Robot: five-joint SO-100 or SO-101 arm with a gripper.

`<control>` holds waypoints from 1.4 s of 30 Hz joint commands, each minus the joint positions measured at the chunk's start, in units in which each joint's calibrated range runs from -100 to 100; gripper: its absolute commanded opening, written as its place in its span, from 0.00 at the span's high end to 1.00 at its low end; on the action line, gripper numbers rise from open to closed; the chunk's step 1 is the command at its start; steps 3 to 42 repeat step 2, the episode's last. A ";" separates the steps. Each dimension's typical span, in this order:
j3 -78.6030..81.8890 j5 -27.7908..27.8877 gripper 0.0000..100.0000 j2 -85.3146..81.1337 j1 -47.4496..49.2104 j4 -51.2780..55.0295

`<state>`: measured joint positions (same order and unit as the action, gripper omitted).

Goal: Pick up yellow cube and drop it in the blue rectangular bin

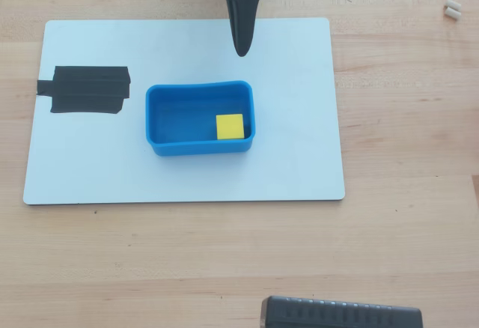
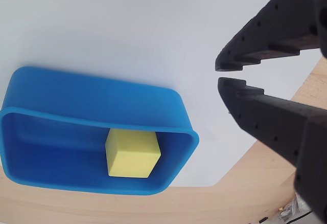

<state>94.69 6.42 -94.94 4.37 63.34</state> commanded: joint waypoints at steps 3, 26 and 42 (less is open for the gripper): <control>-0.14 0.00 1.00 -1.44 0.86 -0.58; -0.14 0.00 1.00 -1.44 0.86 -0.58; -0.14 0.00 1.00 -1.44 0.86 -0.58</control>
